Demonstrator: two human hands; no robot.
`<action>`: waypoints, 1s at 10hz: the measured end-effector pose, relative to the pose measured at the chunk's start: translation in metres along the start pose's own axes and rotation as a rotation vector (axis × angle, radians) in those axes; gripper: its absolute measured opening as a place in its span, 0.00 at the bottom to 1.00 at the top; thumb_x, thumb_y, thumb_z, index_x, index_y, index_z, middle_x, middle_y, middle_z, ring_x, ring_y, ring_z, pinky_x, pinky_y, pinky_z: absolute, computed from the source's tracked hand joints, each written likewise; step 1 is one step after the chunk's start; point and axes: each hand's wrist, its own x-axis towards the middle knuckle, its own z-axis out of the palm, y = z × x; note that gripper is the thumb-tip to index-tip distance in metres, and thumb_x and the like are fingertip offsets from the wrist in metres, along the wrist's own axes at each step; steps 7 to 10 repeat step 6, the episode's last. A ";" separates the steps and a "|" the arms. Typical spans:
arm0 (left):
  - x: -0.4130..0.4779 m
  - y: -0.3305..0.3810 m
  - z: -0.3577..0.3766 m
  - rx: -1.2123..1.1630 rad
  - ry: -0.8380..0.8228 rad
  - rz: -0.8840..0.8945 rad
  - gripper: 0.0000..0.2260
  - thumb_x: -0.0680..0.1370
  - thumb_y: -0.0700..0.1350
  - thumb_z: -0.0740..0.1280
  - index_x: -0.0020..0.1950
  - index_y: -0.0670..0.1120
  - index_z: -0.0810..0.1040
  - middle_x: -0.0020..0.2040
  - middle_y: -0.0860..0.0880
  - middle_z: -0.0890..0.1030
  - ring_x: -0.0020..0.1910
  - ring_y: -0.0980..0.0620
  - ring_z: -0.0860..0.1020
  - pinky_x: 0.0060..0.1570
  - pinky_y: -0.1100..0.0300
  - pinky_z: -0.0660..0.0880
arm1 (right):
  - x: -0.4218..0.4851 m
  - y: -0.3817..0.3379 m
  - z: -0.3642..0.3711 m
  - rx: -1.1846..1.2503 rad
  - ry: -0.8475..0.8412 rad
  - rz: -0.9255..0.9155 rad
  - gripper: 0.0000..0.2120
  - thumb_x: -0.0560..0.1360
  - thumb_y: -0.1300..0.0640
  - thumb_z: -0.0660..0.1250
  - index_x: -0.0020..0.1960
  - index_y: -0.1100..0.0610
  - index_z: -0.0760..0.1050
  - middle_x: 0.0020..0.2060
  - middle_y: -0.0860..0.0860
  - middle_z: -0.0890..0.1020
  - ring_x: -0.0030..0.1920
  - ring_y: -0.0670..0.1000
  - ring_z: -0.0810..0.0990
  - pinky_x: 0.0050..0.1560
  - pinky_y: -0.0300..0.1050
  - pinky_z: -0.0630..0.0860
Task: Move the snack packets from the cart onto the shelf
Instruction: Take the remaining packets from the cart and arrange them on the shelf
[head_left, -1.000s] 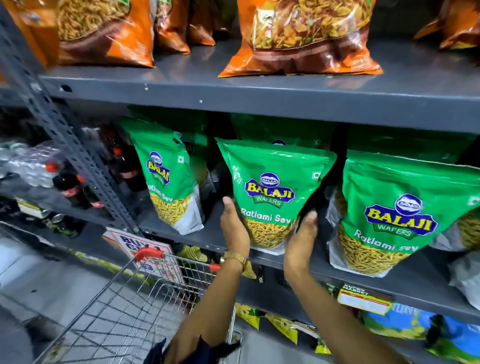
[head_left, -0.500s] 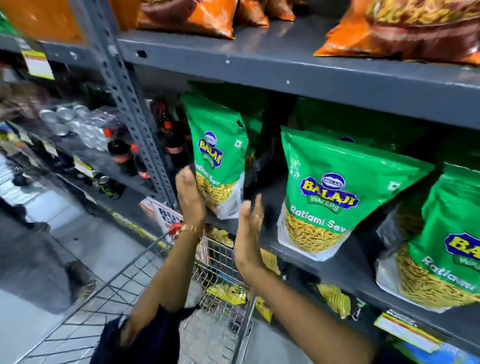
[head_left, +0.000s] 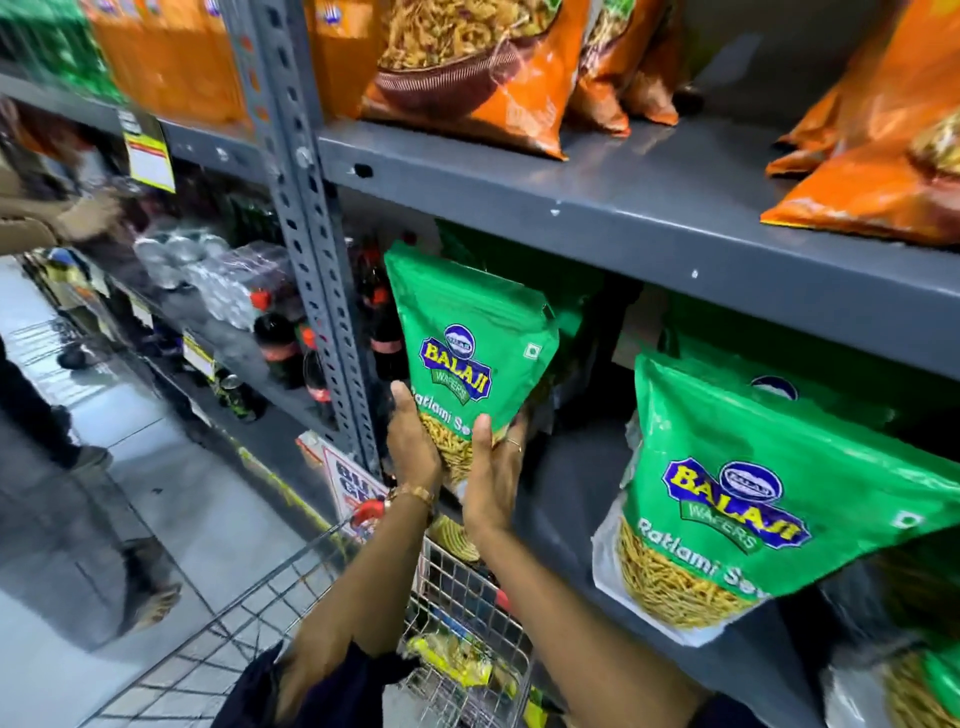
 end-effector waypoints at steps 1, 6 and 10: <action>-0.012 0.017 0.007 0.056 0.075 0.001 0.39 0.73 0.74 0.45 0.51 0.47 0.84 0.51 0.48 0.85 0.50 0.47 0.81 0.54 0.52 0.75 | 0.006 -0.001 0.002 0.027 0.007 0.010 0.51 0.64 0.19 0.53 0.78 0.47 0.52 0.75 0.51 0.66 0.75 0.52 0.65 0.75 0.58 0.62; -0.048 0.003 -0.001 0.203 0.030 0.261 0.39 0.75 0.71 0.43 0.76 0.46 0.58 0.75 0.43 0.65 0.73 0.45 0.65 0.72 0.48 0.63 | -0.038 -0.027 -0.052 -0.101 -0.286 -0.032 0.53 0.63 0.18 0.48 0.79 0.46 0.45 0.79 0.43 0.51 0.76 0.34 0.49 0.79 0.44 0.48; -0.048 0.003 -0.001 0.203 0.030 0.261 0.39 0.75 0.71 0.43 0.76 0.46 0.58 0.75 0.43 0.65 0.73 0.45 0.65 0.72 0.48 0.63 | -0.038 -0.027 -0.052 -0.101 -0.286 -0.032 0.53 0.63 0.18 0.48 0.79 0.46 0.45 0.79 0.43 0.51 0.76 0.34 0.49 0.79 0.44 0.48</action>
